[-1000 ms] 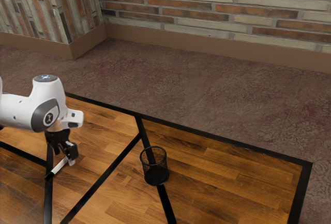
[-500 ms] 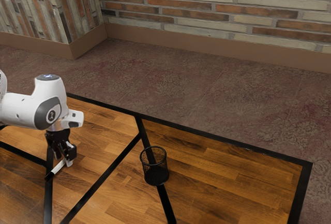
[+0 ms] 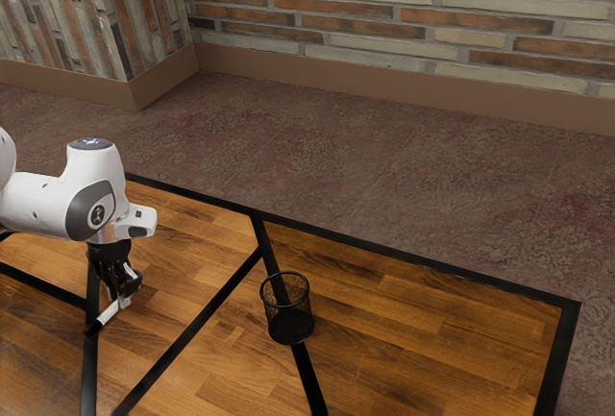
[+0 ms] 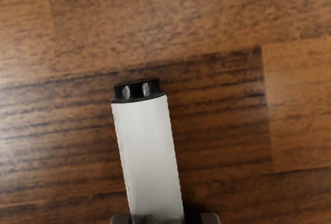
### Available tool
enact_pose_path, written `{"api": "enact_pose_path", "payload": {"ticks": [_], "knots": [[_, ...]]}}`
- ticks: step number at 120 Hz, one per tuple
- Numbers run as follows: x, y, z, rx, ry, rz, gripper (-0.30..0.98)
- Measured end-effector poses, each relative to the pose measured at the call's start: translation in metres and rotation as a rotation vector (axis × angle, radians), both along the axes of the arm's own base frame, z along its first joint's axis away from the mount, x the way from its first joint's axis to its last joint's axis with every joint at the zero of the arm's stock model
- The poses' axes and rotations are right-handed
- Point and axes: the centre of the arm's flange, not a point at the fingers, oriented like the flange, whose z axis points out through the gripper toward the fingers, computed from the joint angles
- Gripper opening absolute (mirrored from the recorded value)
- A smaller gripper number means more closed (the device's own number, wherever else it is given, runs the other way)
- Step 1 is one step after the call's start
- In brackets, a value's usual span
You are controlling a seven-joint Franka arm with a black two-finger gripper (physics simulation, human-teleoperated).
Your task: Put the marker into the pen holder.
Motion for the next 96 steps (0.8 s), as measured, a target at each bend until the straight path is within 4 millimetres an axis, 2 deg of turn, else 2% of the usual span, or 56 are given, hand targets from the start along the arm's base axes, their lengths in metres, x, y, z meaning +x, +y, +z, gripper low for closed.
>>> {"api": "enact_pose_path", "payload": {"ticks": [26, 48, 54, 66, 84, 96], "knots": [[0.000, -0.001, -0.005, 0.003, 0.008, -0.004, 0.04], [0.002, -0.003, 0.000, 0.004, -0.004, -0.009, 0.00], [0.005, -0.004, 0.006, 0.006, -0.020, -0.012, 0.00], [0.014, -0.012, 0.030, 0.007, -0.082, -0.029, -0.01], [0.031, -0.045, 0.085, 0.013, -0.256, -0.098, -0.04], [0.031, -0.076, 0.136, 0.016, -0.417, -0.157, -0.05]]}}
